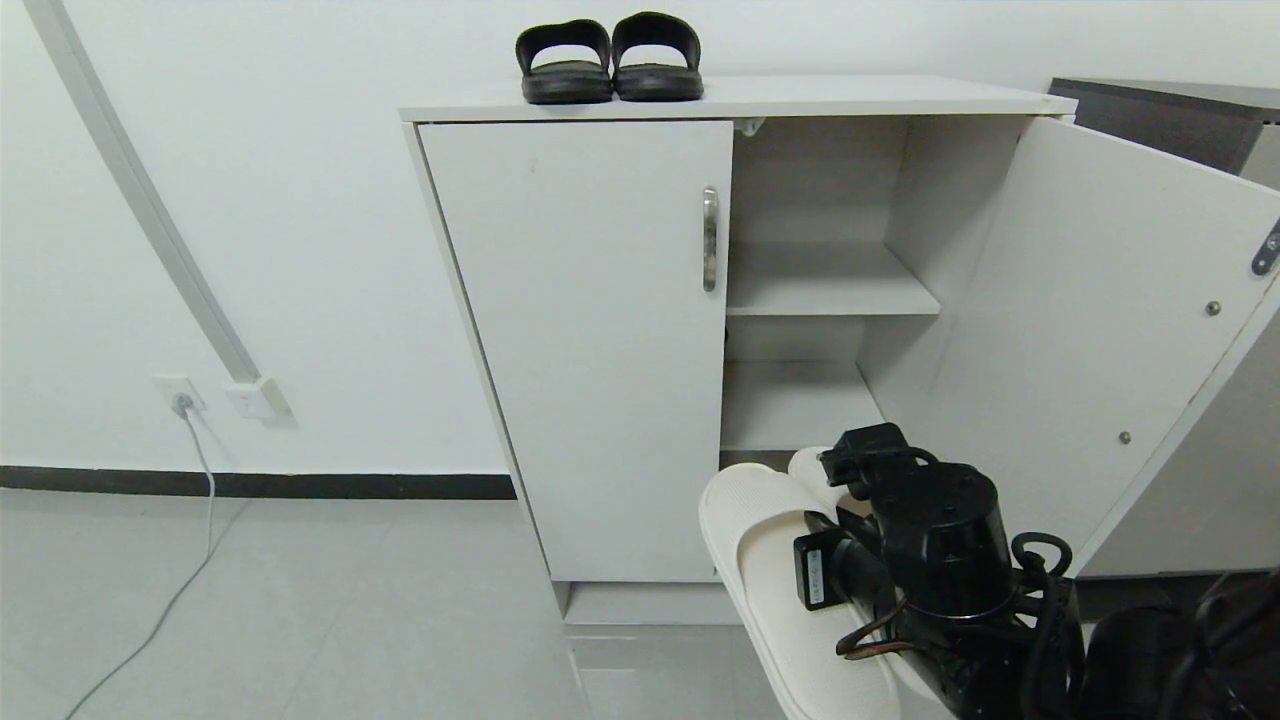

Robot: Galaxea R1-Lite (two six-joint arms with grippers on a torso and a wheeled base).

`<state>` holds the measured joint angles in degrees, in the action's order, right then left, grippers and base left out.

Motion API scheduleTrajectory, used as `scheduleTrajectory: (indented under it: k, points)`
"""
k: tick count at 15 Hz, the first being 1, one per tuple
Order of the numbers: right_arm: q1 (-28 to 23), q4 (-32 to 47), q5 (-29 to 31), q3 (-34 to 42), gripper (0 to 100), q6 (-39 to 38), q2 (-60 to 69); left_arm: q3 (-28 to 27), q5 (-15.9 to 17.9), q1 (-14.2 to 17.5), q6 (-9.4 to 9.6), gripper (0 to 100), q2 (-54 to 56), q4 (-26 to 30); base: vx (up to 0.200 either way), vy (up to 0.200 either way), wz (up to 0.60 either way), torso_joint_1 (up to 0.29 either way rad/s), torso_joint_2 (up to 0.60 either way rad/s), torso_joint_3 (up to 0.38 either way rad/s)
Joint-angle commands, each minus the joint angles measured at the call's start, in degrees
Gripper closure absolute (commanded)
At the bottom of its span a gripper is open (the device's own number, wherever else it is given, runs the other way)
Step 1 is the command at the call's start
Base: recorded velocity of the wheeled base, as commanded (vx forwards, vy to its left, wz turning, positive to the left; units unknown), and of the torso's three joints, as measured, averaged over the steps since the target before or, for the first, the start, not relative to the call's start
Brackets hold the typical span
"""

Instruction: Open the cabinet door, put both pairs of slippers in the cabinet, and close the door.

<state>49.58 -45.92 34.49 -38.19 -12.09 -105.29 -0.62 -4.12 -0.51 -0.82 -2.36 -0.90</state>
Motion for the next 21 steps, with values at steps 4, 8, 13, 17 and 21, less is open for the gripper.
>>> scheduleTrajectory:
  k: [4, 8, 13, 17, 21]
  points:
    - [0.69, -3.47, -0.03, 0.66, 100, 0.58, -0.27, 0.53, 5.53, 0.34, 2.75, 100, 2.36, 0.99, 0.0, 0.0, 0.0, 0.0, 0.0, 0.0]
    - [0.69, -3.38, 1.28, -1.18, 100, 0.76, -1.5, 0.53, 2.89, 0.34, 0.38, 100, 2.36, 0.9, 0.0, 0.0, 0.0, 0.0, 0.0, 0.0]
    - [0.87, -3.38, 7.0, -8.39, 100, 0.58, -5.8, 0.53, 2.8, 0.34, -0.33, 100, 2.36, 0.9, 0.0, 0.0, 0.0, 0.0, 0.0, 0.0]
    - [0.96, -3.38, 11.22, -11.47, 100, 0.58, -7.03, 0.53, 2.8, 0.34, -0.15, 100, 2.36, 0.9, 0.0, -0.15, 0.0, 0.003, 0.0, 0.003]
    - [0.69, -3.38, 11.39, -11.38, 100, 0.58, -7.12, 0.53, 2.8, 0.34, -0.33, 100, 2.36, 0.9, 0.0, -0.1, 0.0, 0.0, 0.0, -0.001]
